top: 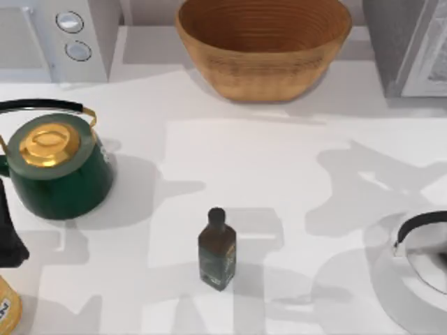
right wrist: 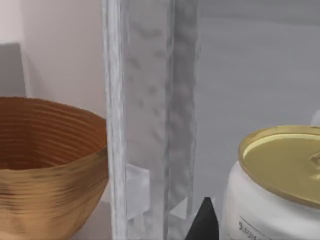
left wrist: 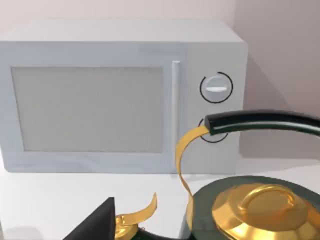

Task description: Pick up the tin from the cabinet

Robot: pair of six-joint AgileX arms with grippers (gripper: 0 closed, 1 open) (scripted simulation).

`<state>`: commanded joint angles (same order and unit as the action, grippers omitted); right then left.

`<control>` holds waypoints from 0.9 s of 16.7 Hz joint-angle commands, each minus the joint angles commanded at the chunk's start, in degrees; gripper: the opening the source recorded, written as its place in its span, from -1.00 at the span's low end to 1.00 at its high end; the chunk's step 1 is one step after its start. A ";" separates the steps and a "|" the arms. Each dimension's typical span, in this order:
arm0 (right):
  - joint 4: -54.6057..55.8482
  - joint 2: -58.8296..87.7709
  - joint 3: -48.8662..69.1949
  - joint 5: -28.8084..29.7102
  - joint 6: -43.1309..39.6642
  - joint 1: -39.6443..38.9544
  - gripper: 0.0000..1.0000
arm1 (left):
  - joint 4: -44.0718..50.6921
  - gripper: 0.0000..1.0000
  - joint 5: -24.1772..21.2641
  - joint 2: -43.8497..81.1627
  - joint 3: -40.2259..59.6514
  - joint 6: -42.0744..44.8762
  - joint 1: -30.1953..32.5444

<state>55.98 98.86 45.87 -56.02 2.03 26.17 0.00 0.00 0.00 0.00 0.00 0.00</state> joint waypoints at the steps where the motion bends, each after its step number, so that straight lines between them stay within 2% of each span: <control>1: 3.40 6.07 2.36 -3.39 0.27 1.36 -1.00 | 0.00 1.00 0.00 0.00 0.00 0.00 0.00; 5: 15.18 26.49 10.72 -15.03 1.25 6.57 -1.00 | 0.00 1.00 0.00 0.00 0.00 0.00 0.00; 8: 21.25 36.37 15.32 -21.10 1.73 9.81 -1.00 | 0.00 1.00 0.00 0.00 0.00 0.00 0.00; 11: 24.01 40.65 17.49 -23.92 1.91 11.55 -1.00 | 0.00 1.00 0.00 0.00 0.00 0.00 0.00; 15: 24.16 40.89 17.62 -24.08 1.91 11.66 -1.00 | 0.00 1.00 0.00 0.00 0.00 0.00 0.00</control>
<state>80.14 139.75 63.49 -80.11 3.94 37.83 0.00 0.00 0.00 0.00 0.00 0.00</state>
